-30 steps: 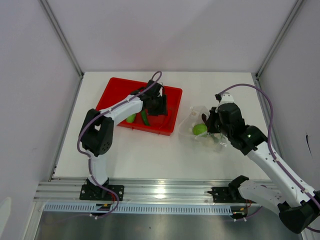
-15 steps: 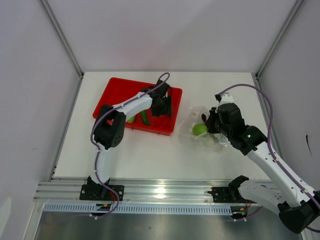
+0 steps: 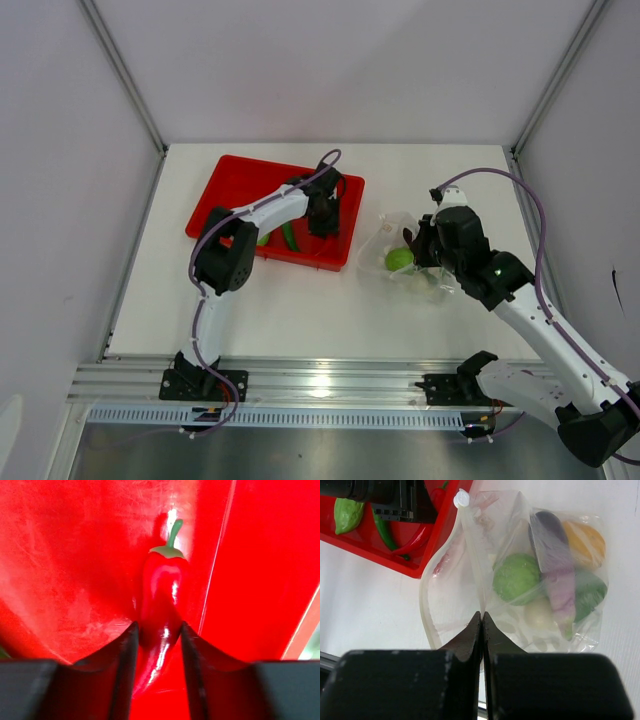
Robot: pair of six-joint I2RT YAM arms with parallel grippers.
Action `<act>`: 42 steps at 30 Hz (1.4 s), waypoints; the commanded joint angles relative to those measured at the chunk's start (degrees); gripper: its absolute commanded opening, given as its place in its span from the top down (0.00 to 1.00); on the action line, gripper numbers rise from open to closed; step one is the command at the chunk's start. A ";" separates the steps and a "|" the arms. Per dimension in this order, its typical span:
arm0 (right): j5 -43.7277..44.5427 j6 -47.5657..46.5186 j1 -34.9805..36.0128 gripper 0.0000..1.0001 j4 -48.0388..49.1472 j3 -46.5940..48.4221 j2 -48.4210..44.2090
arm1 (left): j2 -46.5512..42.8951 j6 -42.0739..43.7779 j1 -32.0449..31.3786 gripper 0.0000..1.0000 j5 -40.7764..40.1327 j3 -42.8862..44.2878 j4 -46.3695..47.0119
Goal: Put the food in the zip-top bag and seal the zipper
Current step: Pick up the fake vegetable from the bin, then place the fake vegetable in the zipper food storage bag.
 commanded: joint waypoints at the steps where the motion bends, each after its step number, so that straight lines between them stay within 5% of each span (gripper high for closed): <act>1: -0.09 0.50 -0.23 1.00 1.90 -0.17 -1.04 | -0.15 -0.63 -0.10 0.64 2.04 -0.10 1.43; 9: -0.35 0.85 -0.23 1.00 1.82 0.27 -1.04 | -4.36 -0.37 1.04 0.99 1.96 -1.15 1.43; 19: -0.35 1.20 -0.23 1.00 2.52 -0.25 -0.51 | -23.86 -0.37 1.75 1.00 5.37 -6.94 4.77; 25: -0.26 1.02 -0.23 1.00 2.60 -0.17 -0.25 | -30.47 -2.21 1.75 0.99 21.61 -10.90 9.07; 30: 0.00 0.67 -0.15 1.00 2.78 -0.25 0.10 | -31.62 -3.11 -0.18 0.99 37.45 -16.35 13.73; 35: -0.44 0.41 -0.23 1.00 3.40 -0.17 1.07 | -31.01 4.90 -4.75 1.00 31.22 -15.30 4.34; 42: -2.19 -0.91 -0.15 1.00 4.45 -0.52 1.16 | -30.13 3.16 -8.27 0.99 38.86 -16.88 5.56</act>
